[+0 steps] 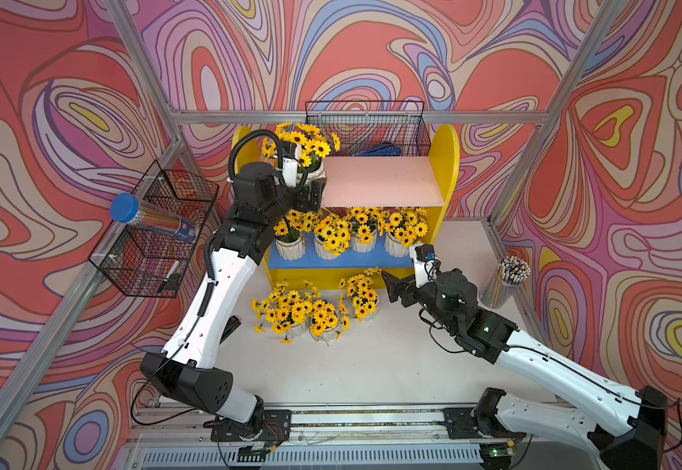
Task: Take the sunflower pots off the shelves
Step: Pick up the sunflower pot from the shelf, then place the sunflower pot at the center of the board.
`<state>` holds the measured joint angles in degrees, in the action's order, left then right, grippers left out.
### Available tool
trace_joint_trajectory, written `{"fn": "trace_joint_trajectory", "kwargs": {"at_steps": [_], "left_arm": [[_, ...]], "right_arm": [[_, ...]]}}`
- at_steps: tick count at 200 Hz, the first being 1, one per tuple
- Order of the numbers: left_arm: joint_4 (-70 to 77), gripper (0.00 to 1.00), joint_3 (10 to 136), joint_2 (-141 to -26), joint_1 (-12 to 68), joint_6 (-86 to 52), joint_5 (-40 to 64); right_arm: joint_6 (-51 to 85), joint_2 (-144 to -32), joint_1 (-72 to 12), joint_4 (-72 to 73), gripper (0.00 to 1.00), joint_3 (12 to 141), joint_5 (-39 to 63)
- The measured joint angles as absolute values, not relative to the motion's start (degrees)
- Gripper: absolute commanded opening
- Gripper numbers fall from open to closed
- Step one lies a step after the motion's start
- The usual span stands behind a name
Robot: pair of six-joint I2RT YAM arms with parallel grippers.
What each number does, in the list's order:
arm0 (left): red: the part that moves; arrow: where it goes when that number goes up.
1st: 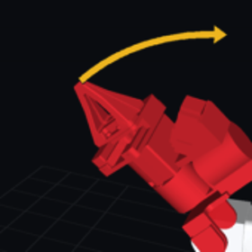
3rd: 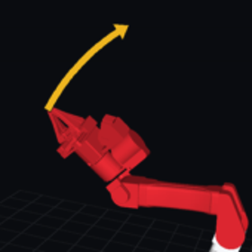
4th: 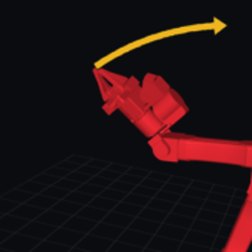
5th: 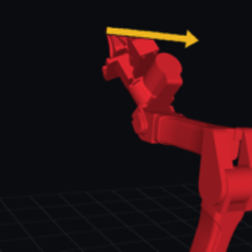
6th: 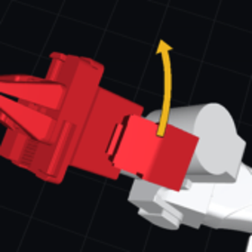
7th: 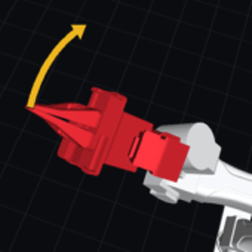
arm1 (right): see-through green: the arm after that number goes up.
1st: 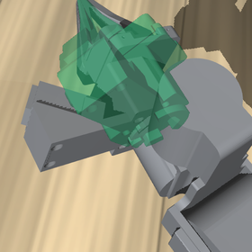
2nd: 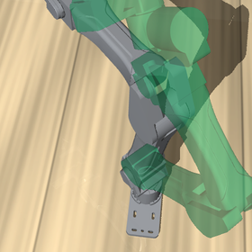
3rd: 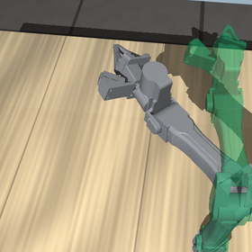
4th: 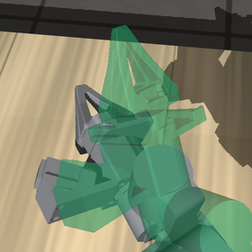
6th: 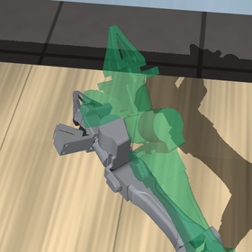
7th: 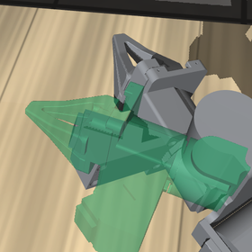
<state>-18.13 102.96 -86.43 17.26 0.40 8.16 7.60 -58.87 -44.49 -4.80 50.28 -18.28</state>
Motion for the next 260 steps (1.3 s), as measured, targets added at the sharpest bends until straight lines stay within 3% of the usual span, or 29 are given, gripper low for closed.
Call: {"fn": "trace_joint_trajectory", "kwargs": {"at_steps": [151,260], "left_arm": [[-18.59,0.0,89.17,-72.95,39.31,1.91,7.92],[-6.52,0.0,67.0,-73.67,51.55,-2.02,5.28]], "right_arm": [[20.8,-57.08,-30.5,-19.86,0.96,55.4,-27.09],[27.22,-52.9,-21.1,-26.65,0.98,54.7,-31.29]]}}
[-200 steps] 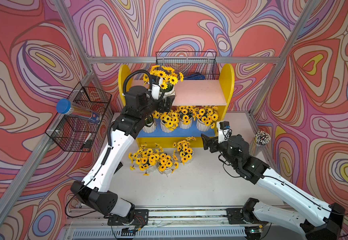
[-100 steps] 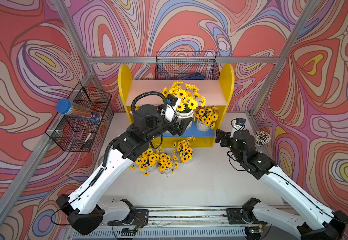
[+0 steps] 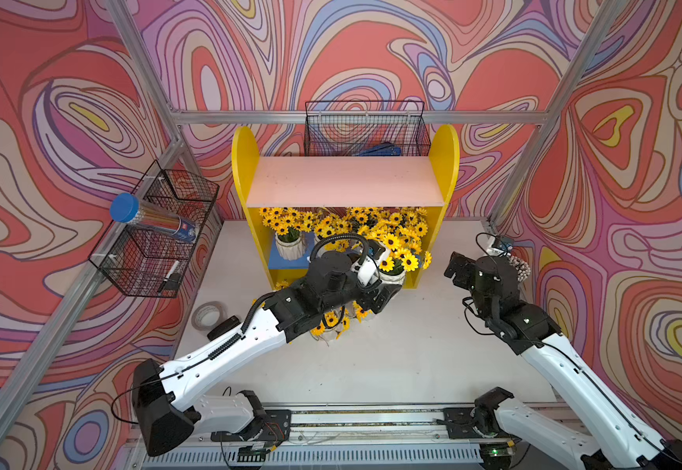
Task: Take the sunflower pots off the shelves
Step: Place the sunflower pot at the center of the board.
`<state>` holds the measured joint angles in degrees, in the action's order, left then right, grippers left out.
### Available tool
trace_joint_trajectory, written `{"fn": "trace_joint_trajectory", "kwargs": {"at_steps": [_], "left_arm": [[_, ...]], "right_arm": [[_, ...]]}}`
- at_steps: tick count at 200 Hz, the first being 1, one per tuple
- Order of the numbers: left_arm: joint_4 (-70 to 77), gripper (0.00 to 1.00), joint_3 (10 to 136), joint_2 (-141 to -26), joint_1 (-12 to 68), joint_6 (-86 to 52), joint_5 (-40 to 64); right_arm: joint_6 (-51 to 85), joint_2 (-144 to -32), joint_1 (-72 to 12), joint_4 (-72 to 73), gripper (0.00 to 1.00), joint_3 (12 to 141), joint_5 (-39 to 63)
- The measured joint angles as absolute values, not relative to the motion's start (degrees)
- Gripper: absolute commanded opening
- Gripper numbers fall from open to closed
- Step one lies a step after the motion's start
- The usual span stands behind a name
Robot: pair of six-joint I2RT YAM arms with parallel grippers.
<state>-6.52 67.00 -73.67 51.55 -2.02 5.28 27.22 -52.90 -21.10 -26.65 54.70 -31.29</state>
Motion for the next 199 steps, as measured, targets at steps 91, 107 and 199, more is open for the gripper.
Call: {"fn": "trace_joint_trajectory", "kwargs": {"at_steps": [91,107,199], "left_arm": [[10.83,0.0,58.78,-88.18,55.42,-6.5,4.89],[13.8,0.0,57.93,-90.7,55.99,-7.16,4.45],[30.04,0.0,56.99,-108.62,58.15,-9.04,-2.66]], "right_arm": [[30.11,-51.79,-9.04,-26.68,0.98,51.03,-26.83],[30.2,-51.77,-8.62,-26.59,0.98,50.22,-26.02],[29.47,-50.89,-8.56,-24.95,0.97,49.52,-20.21]]}}
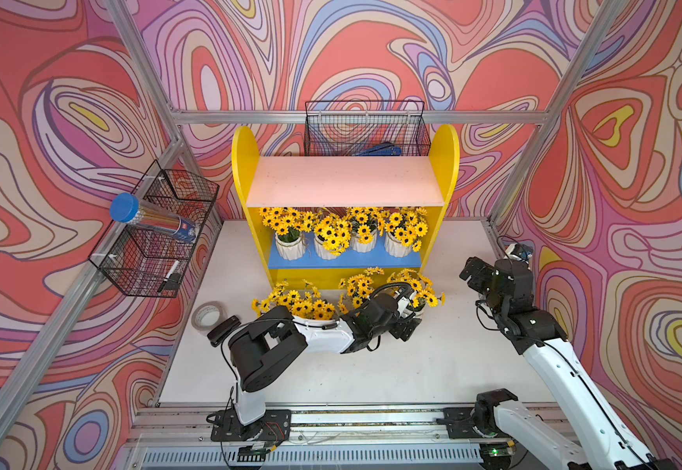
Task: Take the sunflower pots off the shelves
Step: Place the sunflower pot at the center of the board.
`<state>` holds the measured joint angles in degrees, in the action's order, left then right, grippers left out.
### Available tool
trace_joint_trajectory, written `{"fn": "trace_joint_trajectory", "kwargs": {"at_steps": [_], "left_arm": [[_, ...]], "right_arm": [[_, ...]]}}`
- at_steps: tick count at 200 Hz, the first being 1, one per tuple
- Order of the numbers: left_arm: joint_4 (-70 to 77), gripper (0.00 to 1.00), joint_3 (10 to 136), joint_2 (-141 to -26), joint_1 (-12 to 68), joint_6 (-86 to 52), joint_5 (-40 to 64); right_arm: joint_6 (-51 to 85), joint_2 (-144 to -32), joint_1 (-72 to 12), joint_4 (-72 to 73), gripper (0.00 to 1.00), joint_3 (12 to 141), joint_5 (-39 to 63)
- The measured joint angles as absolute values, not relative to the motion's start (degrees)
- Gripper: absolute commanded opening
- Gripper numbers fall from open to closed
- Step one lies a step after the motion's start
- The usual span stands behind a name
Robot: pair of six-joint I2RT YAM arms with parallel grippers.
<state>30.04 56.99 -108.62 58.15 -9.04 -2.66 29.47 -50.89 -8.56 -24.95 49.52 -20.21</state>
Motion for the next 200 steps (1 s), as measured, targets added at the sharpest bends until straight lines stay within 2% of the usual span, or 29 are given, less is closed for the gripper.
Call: {"fn": "trace_joint_trajectory", "kwargs": {"at_steps": [61,127,138,147,160,175,200], "left_arm": [[44.75,0.0,57.01,-116.27,58.59,-8.75,-7.09],[52.31,0.0,57.04,-121.38,58.96,-8.78,-11.0],[52.88,0.16,57.36,-121.95,58.98,-8.8,-11.77],[53.32,0.21,57.67,-122.39,59.0,-8.84,-12.32],[53.65,0.38,57.76,-122.61,59.0,-9.26,-12.69],[53.63,0.44,57.76,-122.61,59.0,-9.65,-12.78],[53.65,0.7,57.52,-122.58,59.13,-10.37,-13.58]], "right_arm": [[28.82,-50.89,-8.54,-23.22,0.97,48.69,-16.8],[28.05,-50.89,-8.54,-22.46,0.96,48.4,-14.59],[27.9,-50.89,-8.54,-22.37,0.97,48.4,-14.15],[27.81,-50.89,-8.54,-22.33,0.97,48.4,-13.96],[27.66,-50.83,-8.54,-22.33,0.97,48.4,-13.65],[27.46,-50.63,-8.54,-22.33,0.97,48.4,-13.41],[27.07,-50.15,-8.54,-22.35,0.97,48.42,-12.62]]}}
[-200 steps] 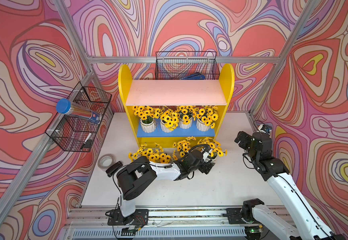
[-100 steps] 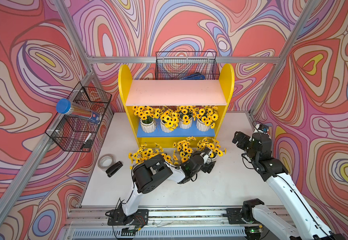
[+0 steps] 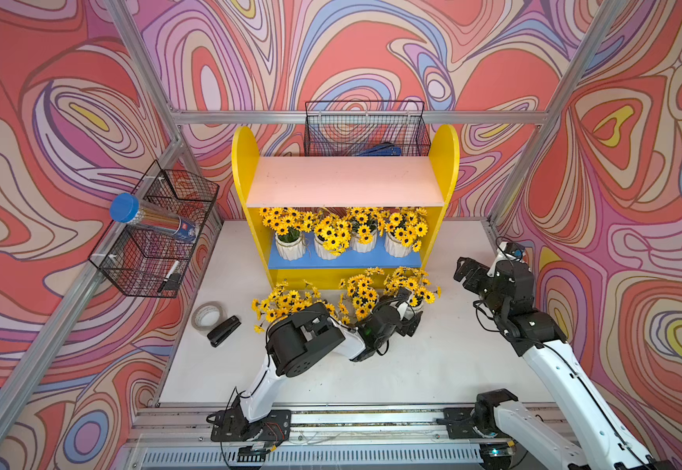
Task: Take the sunflower pots off the shelves
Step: Place the sunflower pot at the center of the board.
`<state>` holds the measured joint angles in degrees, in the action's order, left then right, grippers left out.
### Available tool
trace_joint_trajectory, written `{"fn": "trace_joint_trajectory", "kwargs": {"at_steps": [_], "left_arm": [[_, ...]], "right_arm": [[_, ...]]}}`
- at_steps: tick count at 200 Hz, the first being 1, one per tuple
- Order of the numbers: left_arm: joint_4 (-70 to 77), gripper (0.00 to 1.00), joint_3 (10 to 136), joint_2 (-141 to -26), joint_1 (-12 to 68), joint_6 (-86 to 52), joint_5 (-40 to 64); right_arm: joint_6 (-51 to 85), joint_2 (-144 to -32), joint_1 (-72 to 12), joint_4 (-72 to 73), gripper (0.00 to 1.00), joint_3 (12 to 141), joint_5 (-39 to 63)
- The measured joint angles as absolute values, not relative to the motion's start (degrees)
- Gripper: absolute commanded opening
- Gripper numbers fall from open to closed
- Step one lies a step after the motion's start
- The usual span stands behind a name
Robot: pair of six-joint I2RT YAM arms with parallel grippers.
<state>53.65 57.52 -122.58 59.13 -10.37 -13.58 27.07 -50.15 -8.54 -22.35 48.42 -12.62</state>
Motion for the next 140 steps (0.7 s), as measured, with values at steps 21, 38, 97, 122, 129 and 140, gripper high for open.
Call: {"fn": "trace_joint_trajectory", "kwargs": {"at_steps": [21,38,97,122,129,140], "left_arm": [[53.56,0.99,57.21,-122.39,59.24,-10.98,-14.06],[53.65,1.0,56.64,-122.34,59.29,-11.2,-14.39],[57.82,1.0,53.45,-123.24,59.33,-10.02,-15.29],[59.0,1.0,51.57,-123.17,59.7,-9.34,-15.35],[59.0,1.0,50.98,-123.04,59.99,-9.02,-15.4],[58.92,1.0,49.93,-122.58,60.6,-8.69,-15.33]], "right_arm": [[26.94,-49.54,-8.54,-22.46,0.98,48.42,-12.12],[26.79,-48.73,-8.54,-22.63,0.98,48.42,-11.84],[26.24,-47.66,-8.54,-22.96,0.98,48.9,-9.52],[25.63,-47.31,-8.54,-24.03,0.98,48.95,-9.08],[25.52,-47.07,-8.54,-24.25,0.98,48.97,-8.97],[25.47,-46.81,-8.54,-24.45,0.98,48.97,-8.88]]}}
